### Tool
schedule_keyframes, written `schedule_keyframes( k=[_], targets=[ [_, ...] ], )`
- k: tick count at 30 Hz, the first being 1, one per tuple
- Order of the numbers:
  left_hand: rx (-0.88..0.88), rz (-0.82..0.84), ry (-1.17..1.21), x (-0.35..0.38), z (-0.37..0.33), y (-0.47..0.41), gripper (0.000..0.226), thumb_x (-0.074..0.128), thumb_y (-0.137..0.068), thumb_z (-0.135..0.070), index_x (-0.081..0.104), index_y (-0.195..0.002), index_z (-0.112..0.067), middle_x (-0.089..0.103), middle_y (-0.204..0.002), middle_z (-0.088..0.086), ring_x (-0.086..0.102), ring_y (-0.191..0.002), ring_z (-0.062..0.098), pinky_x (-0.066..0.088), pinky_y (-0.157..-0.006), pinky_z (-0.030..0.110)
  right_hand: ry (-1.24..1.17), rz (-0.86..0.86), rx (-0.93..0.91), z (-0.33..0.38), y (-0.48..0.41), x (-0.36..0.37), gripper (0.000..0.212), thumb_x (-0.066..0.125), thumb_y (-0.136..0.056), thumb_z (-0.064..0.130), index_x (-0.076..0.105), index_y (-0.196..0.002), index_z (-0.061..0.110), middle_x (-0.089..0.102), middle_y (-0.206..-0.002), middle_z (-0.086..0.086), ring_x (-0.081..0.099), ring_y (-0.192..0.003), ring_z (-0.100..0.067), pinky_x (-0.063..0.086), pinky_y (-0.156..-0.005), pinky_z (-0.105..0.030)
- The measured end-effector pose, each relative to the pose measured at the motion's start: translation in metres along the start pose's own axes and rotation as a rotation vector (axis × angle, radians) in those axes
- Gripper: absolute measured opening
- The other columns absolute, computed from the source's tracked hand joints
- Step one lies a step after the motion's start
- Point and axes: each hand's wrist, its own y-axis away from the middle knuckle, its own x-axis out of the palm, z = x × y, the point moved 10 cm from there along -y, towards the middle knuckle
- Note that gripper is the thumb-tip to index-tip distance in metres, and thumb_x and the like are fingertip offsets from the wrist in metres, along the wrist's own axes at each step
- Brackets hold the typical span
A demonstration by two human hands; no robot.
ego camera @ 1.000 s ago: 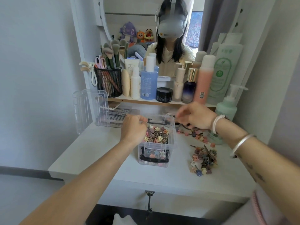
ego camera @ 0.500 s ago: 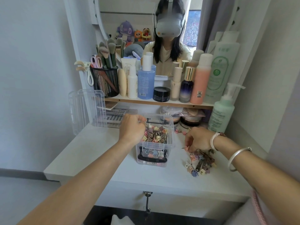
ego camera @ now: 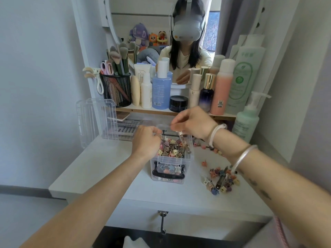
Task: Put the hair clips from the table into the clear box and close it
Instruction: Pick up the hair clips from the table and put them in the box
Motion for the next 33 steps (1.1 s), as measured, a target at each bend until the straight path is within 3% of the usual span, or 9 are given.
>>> schedule_keyframes(
  k=[2, 4, 6, 8, 10, 13, 20, 25, 33],
  targets=[
    [0.01, -0.001, -0.006, 0.0, -0.001, 0.0, 0.027, 0.047, -0.089, -0.009, 0.067, -0.107, -0.012, 0.054, -0.131, 0.015, 0.052, -0.119, 0.03, 0.043, -0.1, 0.04, 0.061, 0.056, 0.012, -0.003, -0.002, 0.014, 0.013, 0.069, -0.08, 0.018, 0.068, -0.066, 0.019, 0.063, -0.065, -0.002, 0.049, -0.046, -0.003, 0.048, -0.055, -0.019],
    [0.006, -0.002, 0.002, -0.001, -0.001, 0.0, 0.027, 0.046, -0.09, -0.008, 0.067, -0.107, -0.01, 0.054, -0.131, 0.014, 0.051, -0.121, 0.029, 0.041, -0.102, 0.037, 0.096, 0.032, 0.029, -0.009, -0.002, 0.006, 0.009, 0.067, -0.081, 0.024, 0.071, -0.079, 0.017, 0.063, -0.068, 0.003, 0.053, -0.051, -0.001, 0.051, -0.061, -0.021],
    [-0.004, -0.007, 0.014, -0.001, -0.001, 0.0, 0.028, 0.045, -0.09, -0.006, 0.067, -0.107, -0.009, 0.054, -0.132, 0.013, 0.049, -0.123, 0.027, 0.038, -0.102, 0.033, 0.119, -0.048, 0.075, -0.023, -0.002, -0.016, 0.009, 0.063, -0.085, 0.02, 0.069, -0.08, 0.014, 0.066, -0.081, -0.002, 0.065, -0.077, -0.017, 0.057, -0.079, -0.036],
    [-0.008, -0.018, 0.022, -0.002, -0.001, 0.0, 0.028, 0.045, -0.09, -0.005, 0.066, -0.107, -0.009, 0.054, -0.131, 0.012, 0.049, -0.122, 0.026, 0.037, -0.101, 0.031, 0.236, -0.032, 0.164, -0.049, 0.003, -0.029, 0.012, 0.057, -0.088, 0.013, 0.066, -0.079, 0.013, 0.069, -0.088, -0.011, 0.067, -0.082, -0.032, 0.058, -0.078, -0.044],
    [-0.011, -0.025, 0.023, -0.003, -0.002, 0.0, 0.028, 0.044, -0.09, -0.004, 0.066, -0.108, -0.009, 0.055, -0.13, 0.011, 0.05, -0.12, 0.025, 0.039, -0.098, 0.03, 0.474, 0.173, 0.257, -0.078, 0.015, -0.017, 0.016, 0.058, -0.087, 0.013, 0.065, -0.101, 0.009, 0.068, -0.097, -0.015, 0.066, -0.078, -0.029, 0.058, -0.071, -0.037],
    [-0.011, -0.027, 0.02, -0.003, -0.002, 0.0, 0.028, 0.044, -0.09, -0.004, 0.066, -0.108, -0.009, 0.055, -0.13, 0.01, 0.05, -0.12, 0.025, 0.039, -0.098, 0.03, 0.746, 0.528, 0.312, -0.112, 0.038, 0.012, 0.052, 0.071, -0.077, 0.027, 0.052, -0.123, 0.016, 0.058, -0.121, -0.005, 0.058, -0.099, -0.022, 0.05, -0.088, -0.034],
    [-0.023, -0.002, 0.017, 0.0, 0.001, -0.001, 0.028, 0.046, -0.089, -0.004, 0.065, -0.108, -0.012, 0.053, -0.132, 0.011, 0.048, -0.123, 0.026, 0.037, -0.101, 0.032, 0.742, 0.538, 0.228, -0.108, 0.038, 0.017, 0.036, 0.064, -0.082, 0.027, 0.059, -0.116, 0.016, 0.057, -0.121, -0.001, 0.048, -0.097, -0.013, 0.036, -0.084, -0.022],
    [-0.014, 0.0, 0.016, -0.001, 0.0, -0.001, 0.029, 0.045, -0.09, -0.004, 0.065, -0.109, -0.011, 0.053, -0.133, 0.011, 0.049, -0.123, 0.025, 0.037, -0.103, 0.032, 0.756, 0.597, 0.244, -0.115, 0.043, 0.018, 0.041, 0.072, -0.074, 0.028, 0.059, -0.113, 0.02, 0.052, -0.108, 0.003, 0.051, -0.101, -0.017, 0.044, -0.094, -0.03],
    [-0.02, 0.005, 0.018, -0.001, 0.0, 0.0, 0.029, 0.045, -0.09, -0.005, 0.065, -0.109, -0.011, 0.052, -0.133, 0.011, 0.05, -0.122, 0.025, 0.037, -0.104, 0.032, 0.658, 0.433, 0.178, -0.112, 0.031, 0.015, 0.018, 0.07, -0.075, 0.008, 0.069, -0.093, 0.013, 0.063, -0.095, -0.001, 0.055, -0.084, -0.012, 0.044, -0.068, -0.014]
  ],
)
